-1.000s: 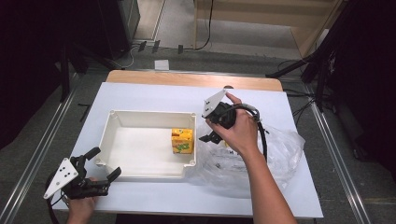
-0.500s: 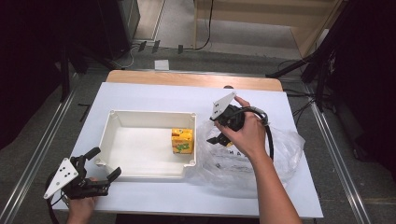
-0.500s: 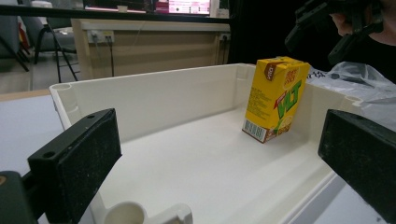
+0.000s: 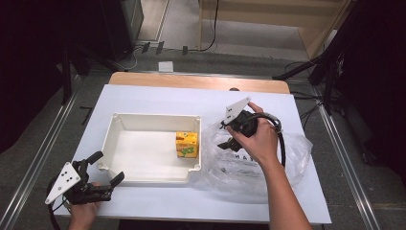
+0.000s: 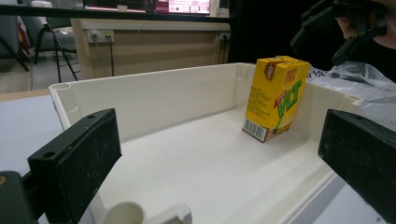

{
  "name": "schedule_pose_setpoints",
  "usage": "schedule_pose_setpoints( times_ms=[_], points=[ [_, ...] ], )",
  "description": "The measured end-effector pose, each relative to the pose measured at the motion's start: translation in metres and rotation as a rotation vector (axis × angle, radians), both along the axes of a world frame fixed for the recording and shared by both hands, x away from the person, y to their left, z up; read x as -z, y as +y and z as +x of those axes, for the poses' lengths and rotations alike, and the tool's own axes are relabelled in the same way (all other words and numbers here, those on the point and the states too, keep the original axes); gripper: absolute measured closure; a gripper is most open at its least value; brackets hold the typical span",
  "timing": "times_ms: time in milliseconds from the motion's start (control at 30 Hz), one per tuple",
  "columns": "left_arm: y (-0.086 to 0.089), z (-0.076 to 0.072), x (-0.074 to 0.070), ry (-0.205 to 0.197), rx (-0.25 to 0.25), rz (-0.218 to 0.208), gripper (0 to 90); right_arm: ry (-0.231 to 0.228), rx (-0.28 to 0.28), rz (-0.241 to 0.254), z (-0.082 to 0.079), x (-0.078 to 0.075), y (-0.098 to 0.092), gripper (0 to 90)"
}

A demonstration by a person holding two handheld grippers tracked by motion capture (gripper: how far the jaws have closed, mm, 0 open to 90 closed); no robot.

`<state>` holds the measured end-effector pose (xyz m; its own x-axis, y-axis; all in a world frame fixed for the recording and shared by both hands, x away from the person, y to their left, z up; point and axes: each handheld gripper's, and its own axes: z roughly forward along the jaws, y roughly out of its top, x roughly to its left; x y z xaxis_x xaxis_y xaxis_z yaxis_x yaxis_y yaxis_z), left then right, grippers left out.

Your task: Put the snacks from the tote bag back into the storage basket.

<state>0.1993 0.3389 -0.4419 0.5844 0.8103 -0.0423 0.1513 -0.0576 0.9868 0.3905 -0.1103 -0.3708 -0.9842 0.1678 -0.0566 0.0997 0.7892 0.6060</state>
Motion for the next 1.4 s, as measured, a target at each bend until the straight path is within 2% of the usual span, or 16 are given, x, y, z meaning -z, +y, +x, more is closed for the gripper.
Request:
schedule_pose_setpoints(
  times_ms=[667, 1400],
  points=[
    [0.000, 0.000, 0.000, 0.000, 0.002, 0.006, 0.0, 0.003, 0.036, 0.021, -0.006, 0.006, -0.021, 18.3],
    [-0.001, 0.000, 0.000, 0.000, 0.002, 0.008, 0.0, 0.006, 0.081, 0.068, -0.017, 0.016, -0.052, 18.3]
  ],
)
